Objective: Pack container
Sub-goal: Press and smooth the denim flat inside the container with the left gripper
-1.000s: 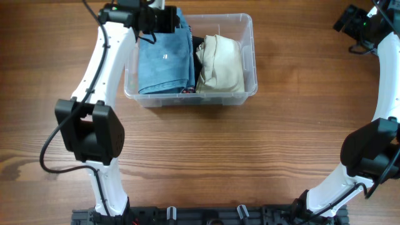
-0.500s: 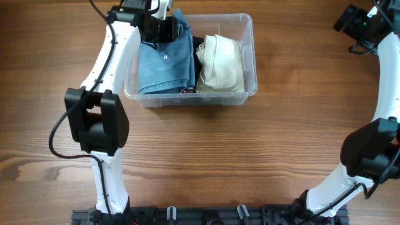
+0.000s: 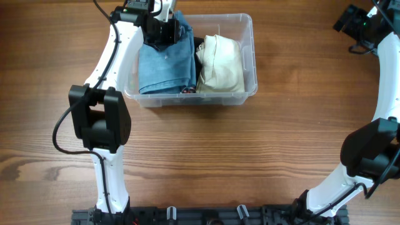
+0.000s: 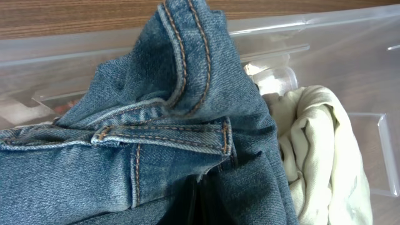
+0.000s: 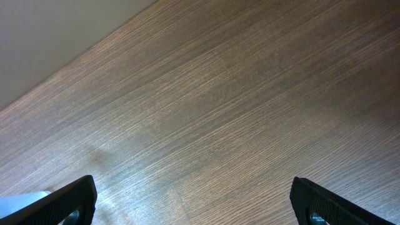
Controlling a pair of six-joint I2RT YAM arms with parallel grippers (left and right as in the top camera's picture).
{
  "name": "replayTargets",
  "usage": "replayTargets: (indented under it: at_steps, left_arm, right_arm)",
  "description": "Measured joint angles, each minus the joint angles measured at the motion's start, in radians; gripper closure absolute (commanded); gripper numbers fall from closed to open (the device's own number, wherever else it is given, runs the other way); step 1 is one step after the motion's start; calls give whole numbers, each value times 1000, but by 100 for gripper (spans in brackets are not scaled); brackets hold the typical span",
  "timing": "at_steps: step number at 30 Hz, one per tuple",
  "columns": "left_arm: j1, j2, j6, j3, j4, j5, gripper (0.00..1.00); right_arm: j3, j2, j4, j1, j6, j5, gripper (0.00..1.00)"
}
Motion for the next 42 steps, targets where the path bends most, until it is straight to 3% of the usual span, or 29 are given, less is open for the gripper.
replayTargets:
  at_steps: [8,14,19,36,42]
  left_arm:
    - [-1,-127,0,-1,-34,-7,96]
    - [-3,-312,0,12,-252,-6,96]
    - [-13,-301,0,-11,-380,-6,96]
    - [-45,-273,0,-346,-277,18,92]
    - [-44,-274,0,-394,-237,41,86]
  right_arm:
    - [0,0,0,0,0,0,0]
    - [0,0,0,0,0,0,0]
    - [0,0,0,0,0,0,0]
    - [0,0,2,0,0,0,0]
    - [0,0,2,0,0,0,0]
